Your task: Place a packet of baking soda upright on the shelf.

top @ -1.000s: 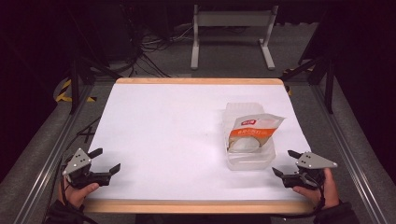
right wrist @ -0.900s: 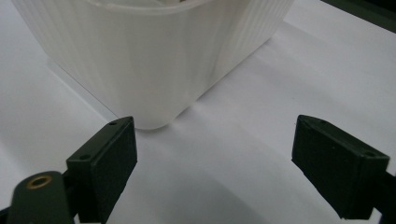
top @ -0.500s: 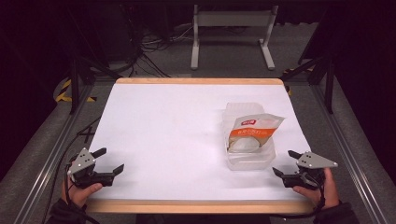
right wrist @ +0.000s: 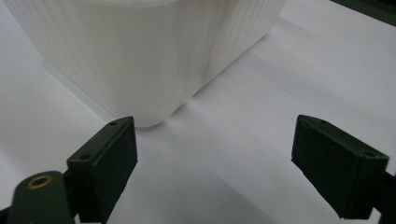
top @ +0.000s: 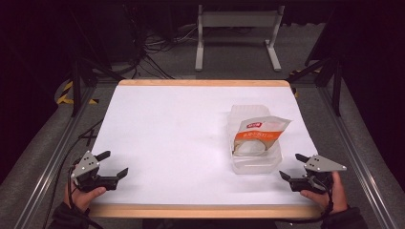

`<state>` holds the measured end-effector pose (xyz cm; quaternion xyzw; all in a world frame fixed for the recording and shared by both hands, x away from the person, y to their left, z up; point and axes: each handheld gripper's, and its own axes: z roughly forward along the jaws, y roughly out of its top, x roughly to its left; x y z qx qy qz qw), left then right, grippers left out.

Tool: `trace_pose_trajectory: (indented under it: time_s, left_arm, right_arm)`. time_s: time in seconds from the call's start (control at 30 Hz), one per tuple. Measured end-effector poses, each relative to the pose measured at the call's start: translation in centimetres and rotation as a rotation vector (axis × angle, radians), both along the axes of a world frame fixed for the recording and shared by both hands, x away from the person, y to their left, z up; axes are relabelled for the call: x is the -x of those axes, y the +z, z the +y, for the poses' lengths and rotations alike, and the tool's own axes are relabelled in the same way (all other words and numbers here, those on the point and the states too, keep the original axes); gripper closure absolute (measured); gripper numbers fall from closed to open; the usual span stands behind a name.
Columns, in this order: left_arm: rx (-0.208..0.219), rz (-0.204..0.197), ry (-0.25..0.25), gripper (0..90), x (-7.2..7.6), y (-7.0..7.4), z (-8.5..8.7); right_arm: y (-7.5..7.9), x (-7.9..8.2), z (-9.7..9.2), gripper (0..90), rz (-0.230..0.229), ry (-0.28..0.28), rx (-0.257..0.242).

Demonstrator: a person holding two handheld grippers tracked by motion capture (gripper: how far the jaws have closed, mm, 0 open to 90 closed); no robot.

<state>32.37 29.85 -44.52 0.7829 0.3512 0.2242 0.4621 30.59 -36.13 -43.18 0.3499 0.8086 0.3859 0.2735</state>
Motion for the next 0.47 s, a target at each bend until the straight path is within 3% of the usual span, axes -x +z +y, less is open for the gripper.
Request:
trace_pose_trajectory:
  time_s: [0.47]
  left_arm:
    - [-0.006, 0.005, -0.008, 8.0, -0.51, -0.08, -0.42]
  right_arm:
    - [-0.02, 0.2, -0.36, 15.1, 0.003, -0.011, -0.012]
